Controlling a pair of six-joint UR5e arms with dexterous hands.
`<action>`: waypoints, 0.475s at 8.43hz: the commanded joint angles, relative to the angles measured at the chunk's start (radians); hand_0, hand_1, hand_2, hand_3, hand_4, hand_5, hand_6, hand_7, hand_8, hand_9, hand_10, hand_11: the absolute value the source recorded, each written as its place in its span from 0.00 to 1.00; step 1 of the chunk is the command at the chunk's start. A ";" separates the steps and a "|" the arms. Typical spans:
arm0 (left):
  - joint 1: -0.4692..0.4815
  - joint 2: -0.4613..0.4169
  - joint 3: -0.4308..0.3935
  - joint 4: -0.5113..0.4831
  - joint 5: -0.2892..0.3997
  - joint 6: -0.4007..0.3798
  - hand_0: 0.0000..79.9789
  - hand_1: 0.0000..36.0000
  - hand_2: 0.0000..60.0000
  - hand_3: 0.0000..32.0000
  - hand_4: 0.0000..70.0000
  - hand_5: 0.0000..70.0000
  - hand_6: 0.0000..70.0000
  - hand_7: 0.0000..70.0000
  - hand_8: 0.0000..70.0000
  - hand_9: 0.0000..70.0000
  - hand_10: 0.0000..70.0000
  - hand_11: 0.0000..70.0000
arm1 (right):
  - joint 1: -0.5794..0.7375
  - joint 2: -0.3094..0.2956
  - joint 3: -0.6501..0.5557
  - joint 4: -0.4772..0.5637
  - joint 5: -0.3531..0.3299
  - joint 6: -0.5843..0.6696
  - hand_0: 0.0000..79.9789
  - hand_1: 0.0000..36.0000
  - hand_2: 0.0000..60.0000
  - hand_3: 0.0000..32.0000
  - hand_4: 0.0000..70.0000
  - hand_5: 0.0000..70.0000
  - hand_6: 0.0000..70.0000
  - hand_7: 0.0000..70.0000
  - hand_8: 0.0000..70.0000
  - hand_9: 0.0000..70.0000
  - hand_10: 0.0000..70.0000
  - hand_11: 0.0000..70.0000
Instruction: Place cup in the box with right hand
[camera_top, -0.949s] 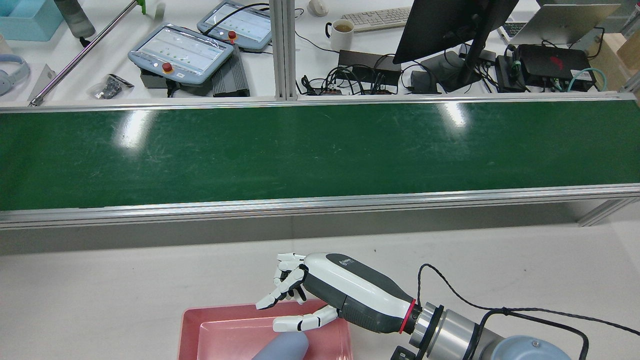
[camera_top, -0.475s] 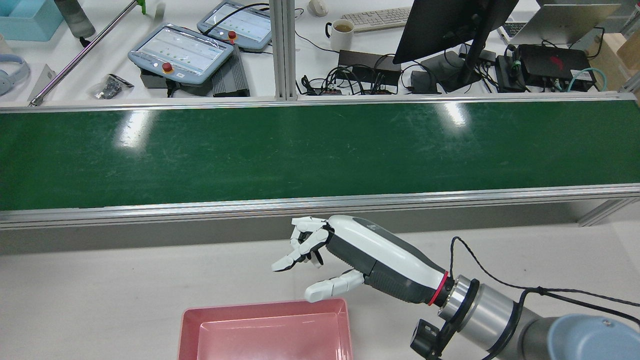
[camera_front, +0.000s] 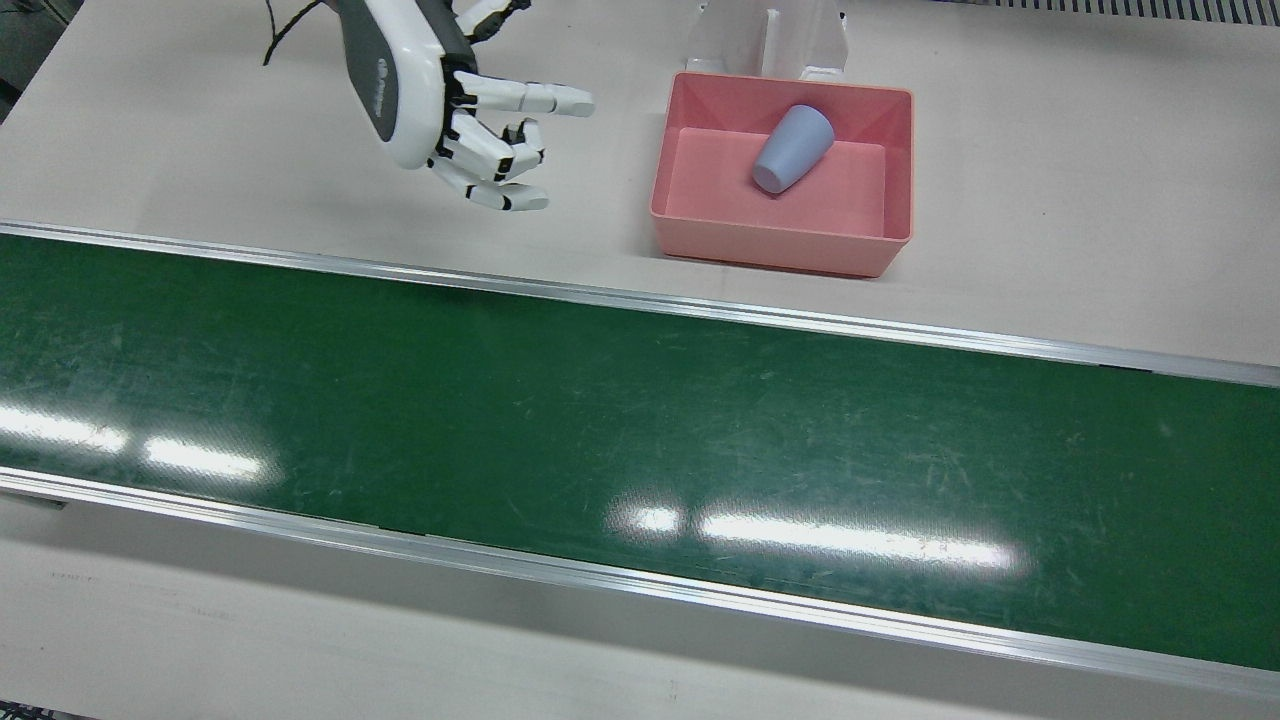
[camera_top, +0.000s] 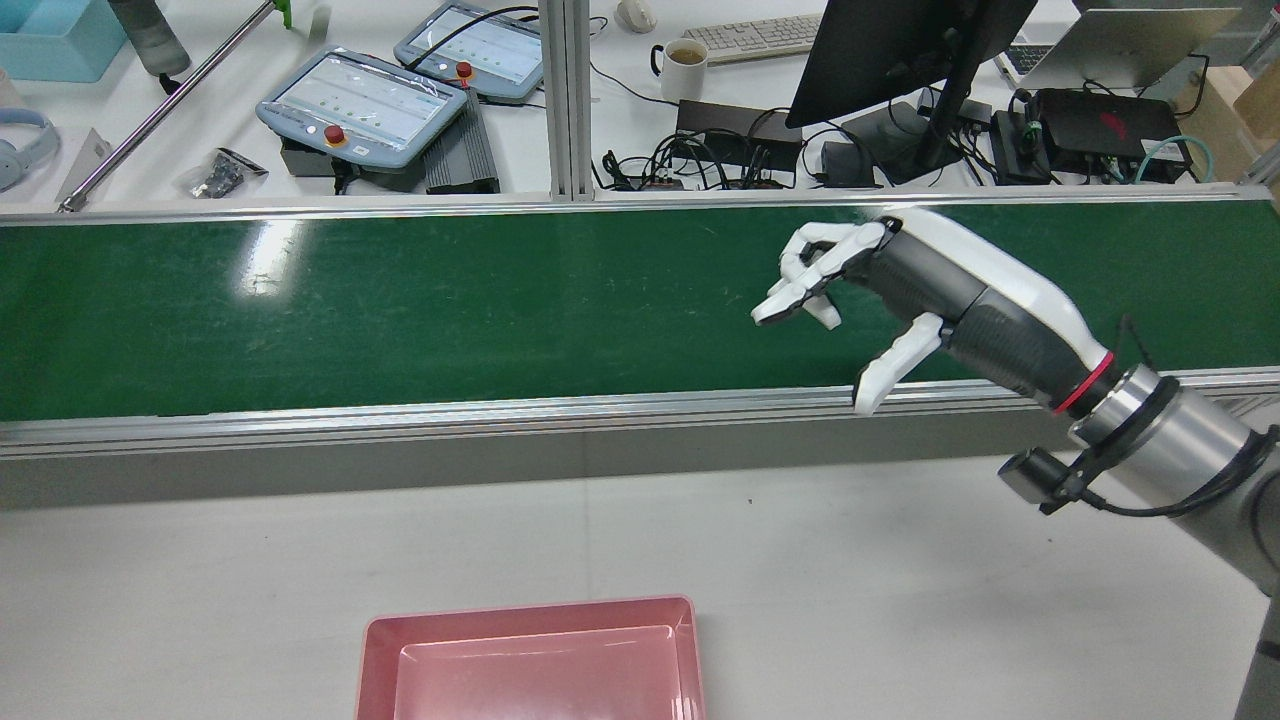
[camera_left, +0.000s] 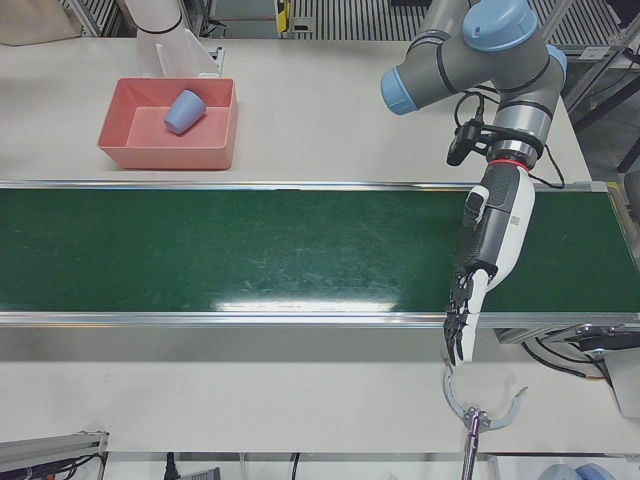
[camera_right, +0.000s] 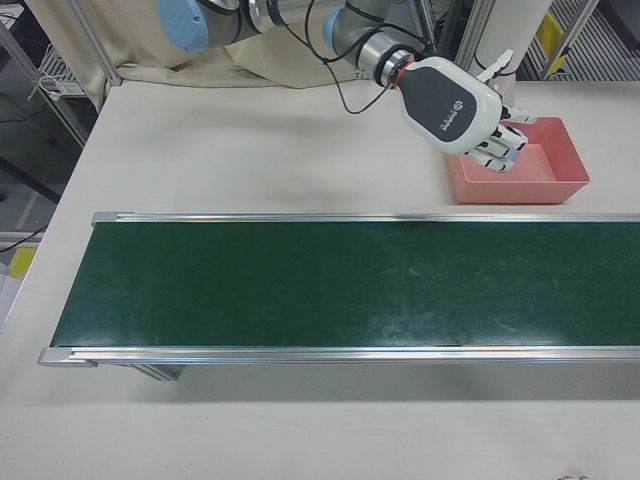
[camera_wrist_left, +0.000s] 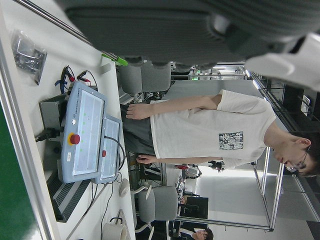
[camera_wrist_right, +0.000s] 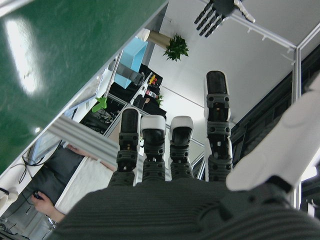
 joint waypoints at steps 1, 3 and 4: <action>0.000 -0.001 0.000 -0.003 0.000 0.000 0.00 0.00 0.00 0.00 0.00 0.00 0.00 0.00 0.00 0.00 0.00 0.00 | 0.471 -0.090 -0.088 0.019 -0.253 0.267 0.45 0.00 0.00 0.00 0.76 0.06 0.49 1.00 0.66 1.00 0.36 0.51; 0.000 -0.001 0.000 -0.001 0.001 0.000 0.00 0.00 0.00 0.00 0.00 0.00 0.00 0.00 0.00 0.00 0.00 0.00 | 0.773 -0.152 -0.273 0.186 -0.443 0.363 0.12 0.00 0.13 0.00 0.49 0.06 0.49 1.00 0.67 1.00 0.38 0.53; 0.000 0.000 0.000 -0.001 0.001 0.000 0.00 0.00 0.00 0.00 0.00 0.00 0.00 0.00 0.00 0.00 0.00 0.00 | 0.910 -0.175 -0.380 0.298 -0.518 0.371 0.10 0.00 0.23 0.00 0.47 0.06 0.50 1.00 0.68 1.00 0.38 0.53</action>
